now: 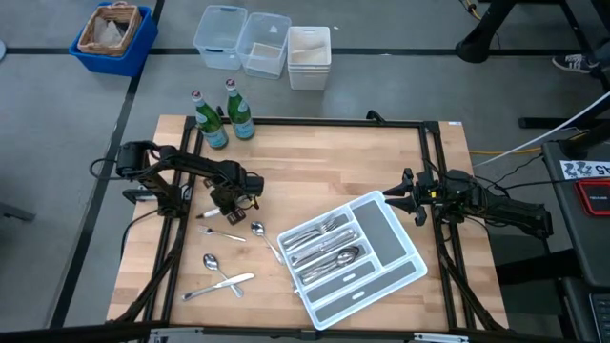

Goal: Sort silverware
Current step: Put the silver table knife into the white silverware tray

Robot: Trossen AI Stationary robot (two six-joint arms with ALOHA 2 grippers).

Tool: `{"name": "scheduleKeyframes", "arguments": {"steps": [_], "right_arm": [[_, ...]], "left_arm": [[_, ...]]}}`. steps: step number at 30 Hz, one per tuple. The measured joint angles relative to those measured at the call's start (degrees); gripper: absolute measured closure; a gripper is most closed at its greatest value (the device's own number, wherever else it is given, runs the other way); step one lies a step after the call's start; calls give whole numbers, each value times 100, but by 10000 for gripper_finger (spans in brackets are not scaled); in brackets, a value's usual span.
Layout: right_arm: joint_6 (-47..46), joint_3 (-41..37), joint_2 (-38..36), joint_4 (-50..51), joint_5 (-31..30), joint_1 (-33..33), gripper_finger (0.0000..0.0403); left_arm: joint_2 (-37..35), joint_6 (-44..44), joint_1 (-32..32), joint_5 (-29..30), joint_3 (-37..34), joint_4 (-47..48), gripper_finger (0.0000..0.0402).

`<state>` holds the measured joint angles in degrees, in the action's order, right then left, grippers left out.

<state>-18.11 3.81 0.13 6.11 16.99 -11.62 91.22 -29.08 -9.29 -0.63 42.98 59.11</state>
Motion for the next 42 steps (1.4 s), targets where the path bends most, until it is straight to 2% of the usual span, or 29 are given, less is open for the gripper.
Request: {"name": "scheduleKeyframes", "arguments": {"steps": [12,22,38,42], "right_arm": [[2,-2,-1,-2,0,-2,260],[1,-2,1,-1,0,0,260],[2,0,1,-2,0,0,260],[0,-2,1,-1,0,0,260]], "left_arm": [[0,256,8,-30,5,-101,306],[-15,422,8,-14,275,-340,306],[-42,370,8,-6,-41,-736,307],[-35,358,8,-8,-46,-762,328]]}}
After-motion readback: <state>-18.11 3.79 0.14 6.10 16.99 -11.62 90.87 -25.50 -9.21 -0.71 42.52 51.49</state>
